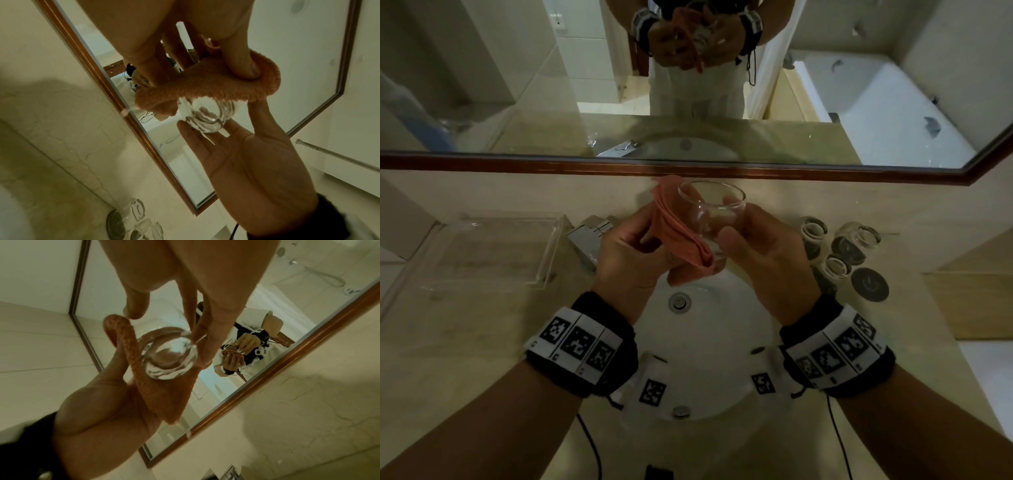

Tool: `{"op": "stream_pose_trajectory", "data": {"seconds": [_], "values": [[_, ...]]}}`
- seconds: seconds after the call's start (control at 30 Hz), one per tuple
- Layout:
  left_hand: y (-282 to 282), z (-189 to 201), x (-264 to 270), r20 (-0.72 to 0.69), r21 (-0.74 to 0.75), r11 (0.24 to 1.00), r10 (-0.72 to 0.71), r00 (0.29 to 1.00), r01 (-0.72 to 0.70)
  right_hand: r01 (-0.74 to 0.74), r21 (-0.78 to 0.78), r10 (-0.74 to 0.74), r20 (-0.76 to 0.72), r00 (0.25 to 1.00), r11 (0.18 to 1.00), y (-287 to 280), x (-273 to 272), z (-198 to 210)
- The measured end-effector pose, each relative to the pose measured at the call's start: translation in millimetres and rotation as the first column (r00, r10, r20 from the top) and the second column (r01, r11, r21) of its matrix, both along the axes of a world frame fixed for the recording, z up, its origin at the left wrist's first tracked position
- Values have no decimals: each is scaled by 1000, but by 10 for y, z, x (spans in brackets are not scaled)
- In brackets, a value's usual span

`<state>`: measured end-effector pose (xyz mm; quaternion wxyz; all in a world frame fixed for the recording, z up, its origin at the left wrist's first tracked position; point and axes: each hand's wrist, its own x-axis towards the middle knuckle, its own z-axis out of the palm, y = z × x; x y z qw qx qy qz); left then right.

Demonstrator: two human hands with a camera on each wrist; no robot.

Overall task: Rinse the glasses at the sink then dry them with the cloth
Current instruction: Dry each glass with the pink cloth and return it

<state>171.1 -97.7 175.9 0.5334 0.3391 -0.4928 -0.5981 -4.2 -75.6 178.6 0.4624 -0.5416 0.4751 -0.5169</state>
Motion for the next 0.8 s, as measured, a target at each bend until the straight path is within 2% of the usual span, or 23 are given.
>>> {"op": "stream_pose_trajectory", "data": {"seconds": [0.1,0.3,0.37,0.53,0.6,0.73,0.8], "values": [[-35,2,31,-14,21,999,-38,999,39,-67,21,66,47,997,998,24,-36,-13],[-63,-32,32,18,90,992,-89,996,87,-42,77,62,-273,960,996,-44,-59,137],[-49,-53,17,-4,128,984,-125,992,124,-30,68,48,-280,959,997,-51,-101,188],[-57,-62,-71,-100,261,956,-111,989,134,7,-135,-42,-258,965,991,0,-97,236],[-68,-67,-93,-140,298,945,-92,986,131,18,-236,-92,-304,948,972,-24,-78,167],[-84,-95,-86,-160,353,930,-54,986,108,143,-271,-238,-361,902,952,-88,-120,60],[-87,-99,-92,-141,345,933,-55,989,101,85,-297,-197,-372,907,951,-44,-116,43]]}}
